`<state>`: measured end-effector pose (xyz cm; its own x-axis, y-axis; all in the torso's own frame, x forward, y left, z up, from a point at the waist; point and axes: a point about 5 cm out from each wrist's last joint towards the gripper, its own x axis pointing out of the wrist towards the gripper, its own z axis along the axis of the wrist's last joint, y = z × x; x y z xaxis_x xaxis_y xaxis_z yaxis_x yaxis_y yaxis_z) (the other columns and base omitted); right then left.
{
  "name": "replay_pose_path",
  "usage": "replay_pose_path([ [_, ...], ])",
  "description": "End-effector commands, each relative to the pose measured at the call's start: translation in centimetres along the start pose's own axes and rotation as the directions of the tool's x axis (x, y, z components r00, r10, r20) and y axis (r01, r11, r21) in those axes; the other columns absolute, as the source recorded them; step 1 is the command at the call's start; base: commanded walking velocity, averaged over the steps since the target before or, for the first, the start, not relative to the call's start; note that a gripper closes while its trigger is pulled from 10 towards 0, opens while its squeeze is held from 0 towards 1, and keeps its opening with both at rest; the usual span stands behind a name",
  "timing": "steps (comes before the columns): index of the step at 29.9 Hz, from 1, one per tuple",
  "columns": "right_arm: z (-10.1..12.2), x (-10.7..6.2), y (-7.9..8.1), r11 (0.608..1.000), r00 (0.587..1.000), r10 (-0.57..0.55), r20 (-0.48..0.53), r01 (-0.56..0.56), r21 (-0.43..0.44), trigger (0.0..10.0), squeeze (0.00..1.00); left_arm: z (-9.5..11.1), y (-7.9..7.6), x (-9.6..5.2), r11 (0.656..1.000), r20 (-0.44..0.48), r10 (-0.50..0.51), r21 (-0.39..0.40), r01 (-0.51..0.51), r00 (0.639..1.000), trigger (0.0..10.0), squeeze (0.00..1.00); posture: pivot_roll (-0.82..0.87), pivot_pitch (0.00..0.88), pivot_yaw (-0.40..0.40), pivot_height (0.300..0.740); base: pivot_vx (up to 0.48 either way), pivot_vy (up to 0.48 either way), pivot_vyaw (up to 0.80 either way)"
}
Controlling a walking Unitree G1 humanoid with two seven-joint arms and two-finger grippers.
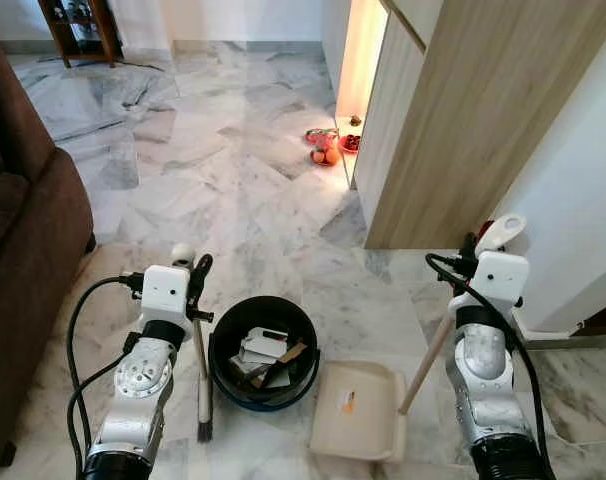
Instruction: Sweep floor
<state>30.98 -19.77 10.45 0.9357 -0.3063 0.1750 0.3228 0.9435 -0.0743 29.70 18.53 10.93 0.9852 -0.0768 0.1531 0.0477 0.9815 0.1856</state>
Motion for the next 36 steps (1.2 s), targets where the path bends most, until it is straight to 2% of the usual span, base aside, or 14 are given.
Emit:
replay_pose_path([
  [1, 0.2, 0.2, -0.3, 1.000, 1.000, -0.007, 0.016, 0.007, 0.010, 10.0, 0.00, 0.7, -0.1, 0.4, 1.000, 0.035, -0.003, -0.021, 0.004, 0.999, 10.0, 0.00, -0.03, 0.094, -0.062, 0.740, 0.000, 0.000, 0.00],
  [14, -0.7, 0.2, -0.1, 1.000, 1.000, 0.010, -0.004, -0.010, 0.030, 10.0, 0.00, 0.9, -0.4, 0.5, 0.999, 0.042, -0.009, -0.038, 0.010, 0.999, 10.0, 0.00, -0.06, 0.123, -0.068, 0.740, 0.000, 0.000, 0.00],
  [25, -1.0, -0.1, 0.3, 0.999, 1.000, 0.021, -0.007, -0.021, 0.036, 10.0, 0.00, 0.3, 0.0, 0.4, 0.999, 0.022, -0.014, -0.042, 0.015, 1.000, 10.0, 0.00, -0.14, 0.078, -0.031, 0.740, 0.000, 0.000, 0.00],
  [36, -1.1, -0.1, 1.3, 0.998, 0.999, 0.053, -0.003, -0.053, 0.023, 10.0, 0.00, 0.2, 0.1, 1.0, 0.998, 0.018, -0.037, -0.040, 0.038, 0.999, 10.0, 0.00, -0.17, 0.034, 0.013, 0.740, 0.000, 0.000, 0.00],
])
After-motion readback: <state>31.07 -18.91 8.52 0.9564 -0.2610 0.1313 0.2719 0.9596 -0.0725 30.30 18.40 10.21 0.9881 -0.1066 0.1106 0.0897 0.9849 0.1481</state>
